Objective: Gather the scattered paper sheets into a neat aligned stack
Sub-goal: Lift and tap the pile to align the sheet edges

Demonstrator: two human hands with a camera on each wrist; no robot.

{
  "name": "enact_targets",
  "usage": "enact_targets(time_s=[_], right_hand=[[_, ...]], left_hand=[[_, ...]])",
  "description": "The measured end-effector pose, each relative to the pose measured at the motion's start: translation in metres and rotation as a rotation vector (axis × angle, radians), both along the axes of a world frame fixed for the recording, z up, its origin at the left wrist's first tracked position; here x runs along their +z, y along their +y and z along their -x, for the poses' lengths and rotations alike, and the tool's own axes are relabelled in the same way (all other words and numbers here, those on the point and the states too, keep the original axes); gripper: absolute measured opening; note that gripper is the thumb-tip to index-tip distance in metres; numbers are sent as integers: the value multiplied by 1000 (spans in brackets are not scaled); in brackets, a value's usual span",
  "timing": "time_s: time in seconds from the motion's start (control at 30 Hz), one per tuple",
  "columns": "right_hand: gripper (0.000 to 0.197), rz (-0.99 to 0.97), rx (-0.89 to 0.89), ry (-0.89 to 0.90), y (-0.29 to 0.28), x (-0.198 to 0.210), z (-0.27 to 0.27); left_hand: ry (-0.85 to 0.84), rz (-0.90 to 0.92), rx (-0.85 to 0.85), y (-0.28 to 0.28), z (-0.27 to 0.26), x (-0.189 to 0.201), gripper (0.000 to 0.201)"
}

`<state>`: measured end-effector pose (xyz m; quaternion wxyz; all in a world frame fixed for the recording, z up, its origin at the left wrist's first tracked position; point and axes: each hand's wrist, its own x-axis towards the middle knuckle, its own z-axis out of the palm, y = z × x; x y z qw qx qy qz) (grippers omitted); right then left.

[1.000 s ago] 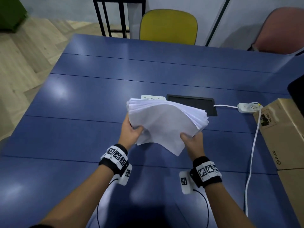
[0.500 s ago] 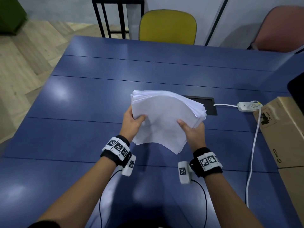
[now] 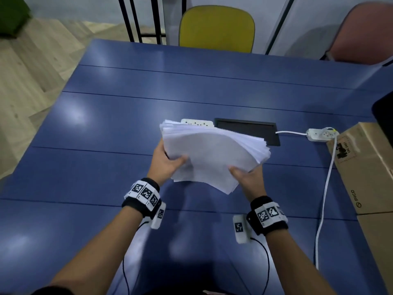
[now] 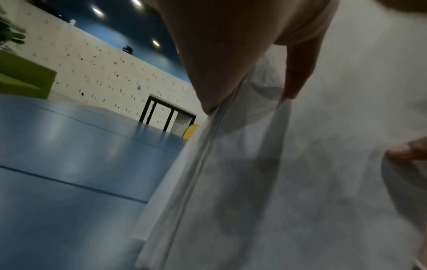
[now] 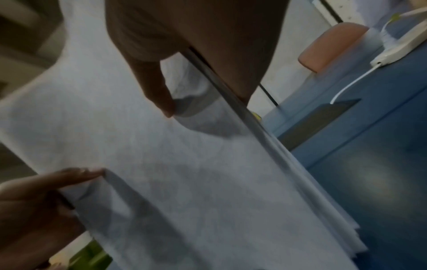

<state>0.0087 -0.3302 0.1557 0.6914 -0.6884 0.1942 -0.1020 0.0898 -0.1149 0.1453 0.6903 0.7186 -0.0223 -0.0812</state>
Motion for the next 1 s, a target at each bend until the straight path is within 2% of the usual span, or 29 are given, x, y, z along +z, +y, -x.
enact_targets(time_s=[0.17, 0.23, 0.3, 0.37, 0.47, 0.57, 0.63, 0.7, 0.73, 0.83, 1.0], right_hand=[[34, 5, 41, 67, -7, -13, 1], [33, -25, 37, 37, -21, -6, 1], [42, -16, -5, -27, -43, 15, 2], [50, 198, 22, -71, -66, 43, 3], [51, 630, 227, 8, -80, 79, 1], [48, 808, 374, 65, -66, 93, -10], [46, 759, 411, 34, -53, 89, -17], [21, 681, 374, 4, -46, 80, -20], [17, 660, 351, -8, -47, 76, -20], [25, 577, 327, -33, -50, 67, -16], [11, 437, 242, -22, -75, 65, -4]], left_hand=[[58, -101, -38, -5, -6, -11, 31], [51, -113, -89, -7, -10, -2, 25], [14, -160, -190, -7, -16, 13, 17], [-60, -250, -304, -8, -21, 32, 10], [-169, -374, -457, -13, -34, 56, 29], [-268, -476, -610, -26, -39, 68, 29], [-335, -515, -678, -34, -38, 71, 27], [-334, -546, -697, -37, -39, 71, 28], [-315, -557, -698, -37, -40, 70, 26], [-278, -629, -707, -33, -40, 66, 21], [-183, -887, -667, 1, -46, 44, 16]])
